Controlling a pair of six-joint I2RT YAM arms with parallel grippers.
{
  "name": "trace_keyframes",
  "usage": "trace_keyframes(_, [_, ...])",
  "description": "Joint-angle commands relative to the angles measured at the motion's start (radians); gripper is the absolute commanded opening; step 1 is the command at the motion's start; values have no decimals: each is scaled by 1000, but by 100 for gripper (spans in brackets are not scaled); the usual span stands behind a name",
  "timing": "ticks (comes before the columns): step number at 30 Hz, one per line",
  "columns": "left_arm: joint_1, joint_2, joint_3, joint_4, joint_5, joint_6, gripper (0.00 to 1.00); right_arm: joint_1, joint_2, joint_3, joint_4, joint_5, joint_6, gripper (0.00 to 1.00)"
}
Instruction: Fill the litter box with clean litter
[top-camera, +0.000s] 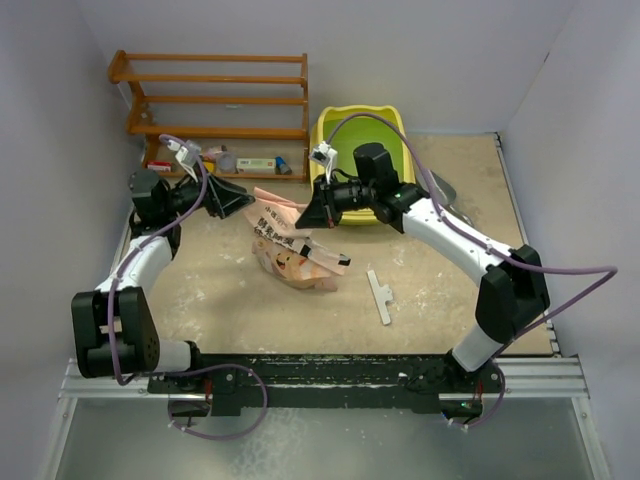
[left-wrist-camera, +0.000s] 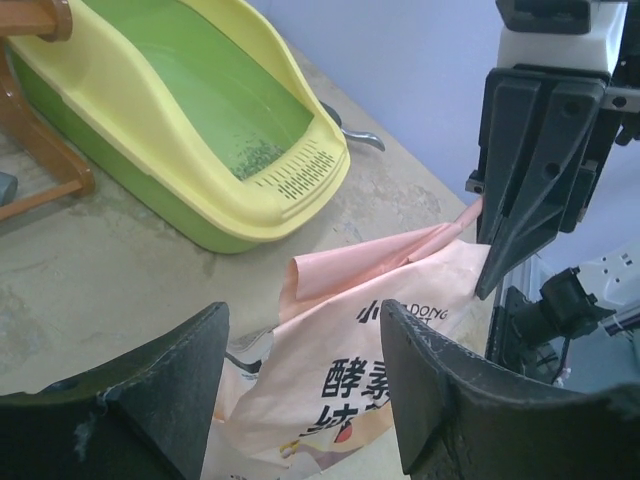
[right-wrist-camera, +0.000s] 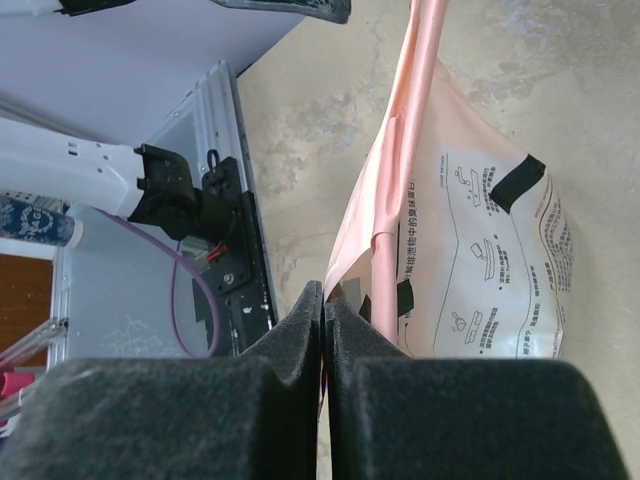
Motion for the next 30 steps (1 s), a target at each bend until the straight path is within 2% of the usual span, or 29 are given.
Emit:
trace_keyframes(1, [2,15,-28,284,66,-116,65,16,20,74,-53,-78,-38,0])
trace_keyframes(6, [-5,36,-47,390,101,-175,60,21,50,127,-104,-96,-45,0])
trace_keyframes(9, [-24,62,-47,454,143,-219,54,20,67,174,-174,-97,-68,0])
trace_keyframes(12, [-49,63,-47,437,161,-196,50,21,84,224,-225,-104,-81,0])
trace_keyframes(15, [-80,35,-20,253,149,-46,51,21,101,271,-255,-107,-84,0])
trace_keyframes(18, [-102,-7,75,-217,31,302,55,21,113,312,-290,-115,-95,0])
trace_keyframes(20, [-119,-17,125,-407,-35,432,59,23,111,319,-299,-126,-94,0])
trace_keyframes(22, [-138,-4,140,-439,-54,468,62,23,105,317,-314,-129,-104,0])
trace_keyframes(30, [-148,33,161,-414,6,446,63,24,64,288,-355,-128,-141,0])
